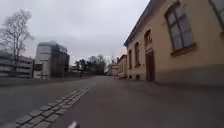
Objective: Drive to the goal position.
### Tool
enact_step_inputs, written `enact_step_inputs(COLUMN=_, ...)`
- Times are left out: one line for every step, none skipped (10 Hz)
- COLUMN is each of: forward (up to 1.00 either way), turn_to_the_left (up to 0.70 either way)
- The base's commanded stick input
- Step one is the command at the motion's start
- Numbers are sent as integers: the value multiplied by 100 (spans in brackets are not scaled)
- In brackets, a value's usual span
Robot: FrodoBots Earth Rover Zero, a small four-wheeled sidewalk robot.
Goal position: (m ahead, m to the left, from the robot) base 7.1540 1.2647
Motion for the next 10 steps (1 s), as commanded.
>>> enact_step_inputs(forward=100, turn_to_the_left=0)
enact_step_inputs(forward=100, turn_to_the_left=0)
enact_step_inputs(forward=100, turn_to_the_left=0)
enact_step_inputs(forward=100, turn_to_the_left=0)
enact_step_inputs(forward=100, turn_to_the_left=0)
enact_step_inputs(forward=100, turn_to_the_left=0)
enact_step_inputs(forward=100, turn_to_the_left=0)
enact_step_inputs(forward=100, turn_to_the_left=0)
enact_step_inputs(forward=100, turn_to_the_left=0)
enact_step_inputs(forward=100, turn_to_the_left=0)
